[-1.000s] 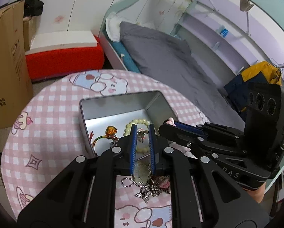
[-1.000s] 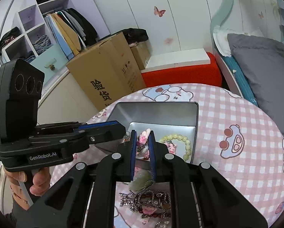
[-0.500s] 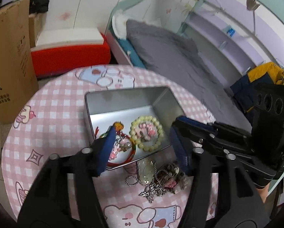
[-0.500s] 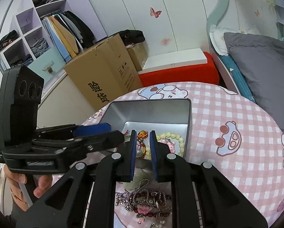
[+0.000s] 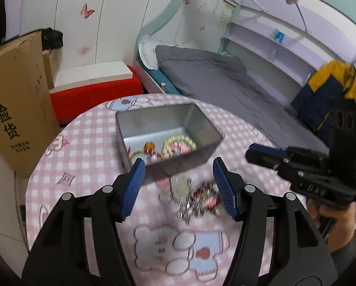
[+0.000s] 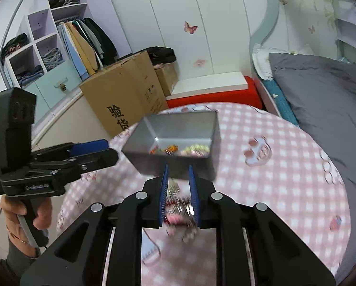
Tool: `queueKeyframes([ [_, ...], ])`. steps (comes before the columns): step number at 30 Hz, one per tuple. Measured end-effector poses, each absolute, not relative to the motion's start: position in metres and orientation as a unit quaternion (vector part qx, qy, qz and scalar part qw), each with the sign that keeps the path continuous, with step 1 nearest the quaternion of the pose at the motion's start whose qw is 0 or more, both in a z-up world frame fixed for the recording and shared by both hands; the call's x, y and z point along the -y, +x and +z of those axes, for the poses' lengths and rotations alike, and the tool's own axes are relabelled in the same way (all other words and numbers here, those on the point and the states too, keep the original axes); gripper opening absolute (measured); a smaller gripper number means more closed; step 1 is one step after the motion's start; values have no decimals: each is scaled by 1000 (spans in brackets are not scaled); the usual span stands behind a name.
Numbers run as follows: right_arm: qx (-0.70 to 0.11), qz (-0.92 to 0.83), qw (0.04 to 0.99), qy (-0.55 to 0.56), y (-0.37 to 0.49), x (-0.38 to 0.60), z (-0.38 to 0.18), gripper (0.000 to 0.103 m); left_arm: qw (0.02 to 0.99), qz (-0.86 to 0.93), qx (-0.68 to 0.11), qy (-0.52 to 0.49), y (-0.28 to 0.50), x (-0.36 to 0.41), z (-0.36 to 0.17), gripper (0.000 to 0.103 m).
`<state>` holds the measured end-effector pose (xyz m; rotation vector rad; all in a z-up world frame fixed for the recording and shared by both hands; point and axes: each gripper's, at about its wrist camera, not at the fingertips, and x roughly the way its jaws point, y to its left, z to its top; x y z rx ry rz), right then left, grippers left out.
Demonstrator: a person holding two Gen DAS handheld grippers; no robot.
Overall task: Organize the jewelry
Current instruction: 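Move both open grippers back toward the remaining jewelry pile, then grasp a silver chain with the left gripper while the right grasps a pearl chain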
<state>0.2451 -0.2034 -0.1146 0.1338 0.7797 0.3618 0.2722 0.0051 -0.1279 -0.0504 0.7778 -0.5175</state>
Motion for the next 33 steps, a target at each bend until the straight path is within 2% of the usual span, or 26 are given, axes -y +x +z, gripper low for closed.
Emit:
queueKeyframes([
  [9, -407, 149, 899, 59, 211, 208, -150, 22, 877, -247, -413, 18, 250, 14, -173, 58],
  [16, -425, 142, 892, 65, 203, 212, -170, 25, 866, -243, -434, 45, 255, 32, -196, 40],
  [21, -426, 140, 892, 58, 202, 213, -174, 26, 864, -239, -439, 55, 259, 38, -208, 33],
  [25, -429, 142, 891, 47, 203, 209, -176, 30, 868, -232, -436, 52, 261, 34, -208, 7],
  [33, -435, 143, 889, 5, 208, 190, -181, 33, 886, -209, -413, 18, 249, 1, -187, 6],
])
